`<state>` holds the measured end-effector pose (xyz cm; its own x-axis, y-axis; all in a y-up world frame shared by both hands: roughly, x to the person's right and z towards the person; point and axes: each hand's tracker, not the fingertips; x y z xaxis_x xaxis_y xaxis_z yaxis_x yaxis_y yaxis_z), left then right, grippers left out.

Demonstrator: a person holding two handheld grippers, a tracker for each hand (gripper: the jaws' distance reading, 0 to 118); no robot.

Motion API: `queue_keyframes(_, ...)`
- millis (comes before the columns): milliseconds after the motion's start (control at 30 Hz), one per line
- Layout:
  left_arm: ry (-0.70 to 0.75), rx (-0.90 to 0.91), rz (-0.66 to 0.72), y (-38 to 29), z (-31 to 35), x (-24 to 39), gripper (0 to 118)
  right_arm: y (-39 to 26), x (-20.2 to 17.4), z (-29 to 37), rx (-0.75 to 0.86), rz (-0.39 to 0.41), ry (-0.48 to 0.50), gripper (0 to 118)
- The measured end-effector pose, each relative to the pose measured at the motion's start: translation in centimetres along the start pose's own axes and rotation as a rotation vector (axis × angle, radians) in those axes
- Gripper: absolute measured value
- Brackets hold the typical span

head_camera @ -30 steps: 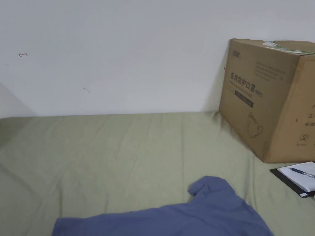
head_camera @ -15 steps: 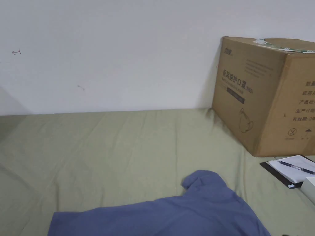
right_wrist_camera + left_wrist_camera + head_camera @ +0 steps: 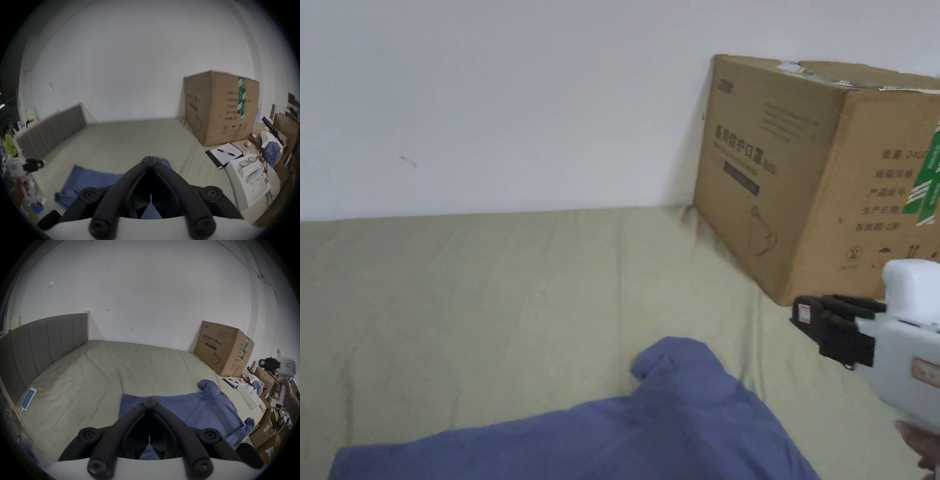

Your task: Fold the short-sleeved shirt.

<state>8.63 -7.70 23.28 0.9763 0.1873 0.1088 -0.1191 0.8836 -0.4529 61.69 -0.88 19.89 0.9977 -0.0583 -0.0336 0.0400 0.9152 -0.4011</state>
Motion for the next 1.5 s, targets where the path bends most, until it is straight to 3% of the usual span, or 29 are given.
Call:
queue_keyframes(133,-0.03,-0.016,0.022,-0.4,-1.6,0.6,0,0.7,3.8,-11.8,-0.461,-0.068,0.109,0)
queue_keyframes(233,-0.029,-0.036,0.007,-1.7,-3.4,-0.7,0,-1.0,5.4,-18.5,-0.673,-0.085,0.051,0)
queue_keyframes(333,-0.01,-0.044,-0.012,-2.1,-4.2,-0.7,0,-2.9,6.1,-22.8,-0.757,-0.094,-0.02,0)
queue_keyframes(367,-0.007,-0.049,-0.016,-2.2,-4.4,-0.7,0,-3.5,6.5,-24.0,-0.774,-0.108,-0.034,9)
queue_keyframes(400,-0.004,-0.054,-0.02,-2.3,-4.7,-0.8,0,-4.0,6.9,-25.1,-0.787,-0.133,-0.054,36)
queue_keyframes(467,0.016,-0.063,-0.031,-2.6,-5.0,-0.9,0,-5.2,7.9,-27.0,-0.814,-0.179,-0.069,107)
queue_keyframes(500,0.025,-0.054,-0.04,-3.1,-5.0,-1.7,0,-5.7,8.2,-27.5,-0.81,-0.197,-0.071,113)
queue_keyframes(600,0.043,-0.056,-0.056,-3.6,-5.2,-2.6,0,-7.0,9.3,-28.9,-0.829,-0.257,-0.114,109)
queue_keyframes(733,0.079,-0.092,-0.051,-4.1,-5.8,-3.7,0,-8.8,9.8,-29.9,-0.86,-0.26,-0.142,102)
queue_keyframes(800,0.088,-0.111,-0.032,-4.4,-6.2,-4.3,0,-9.3,9.4,-30.0,-0.88,-0.264,-0.134,77)
queue_keyframes(867,0.094,-0.128,-0.014,-4.6,-6.6,-4.8,0,-9.3,8.8,-29.6,-0.873,-0.189,-0.161,63)
queue_keyframes(900,0.096,-0.136,-0.003,-4.7,-6.8,-5.0,0,-9.0,8.8,-29.4,-0.86,-0.186,-0.146,47)
queue_keyframes(933,0.098,-0.142,0.007,-4.7,-7.1,-5.2,0,-8.7,8.8,-29.2,-0.85,-0.181,-0.143,21)
queue_keyframes(967,0.103,-0.145,0.016,-4.7,-7.3,-5.3,0,-8.5,9.0,-29.0,-0.84,-0.174,-0.152,3)
queue_keyframes(1033,0.109,-0.151,0.036,-4.4,-7.6,-5.3,0,-7.6,9.4,-28.3,-0.81,-0.211,-0.134,3)
queue_keyframes(1133,0.085,-0.178,0.038,-3.0,-9.4,-5.8,0,-6.7,9.7,-27.0,-0.791,-0.207,-0.12,3)
queue_keyframes(1333,0.065,-0.52,0.078,1.0,-19.8,-9.0,0,-5.4,9.4,-25.3,-0.734,-0.222,-0.066,3)
queue_keyframes(1467,0.07,-0.635,0.091,2.4,-25.2,-10.1,0,-6.0,8.2,-25.0,-0.745,-0.213,-0.05,3)
queue_keyframes(1500,0.072,-0.638,0.089,2.9,-26.6,-10.3,6,-6.2,7.8,-25.0,-0.753,-0.209,-0.044,3)
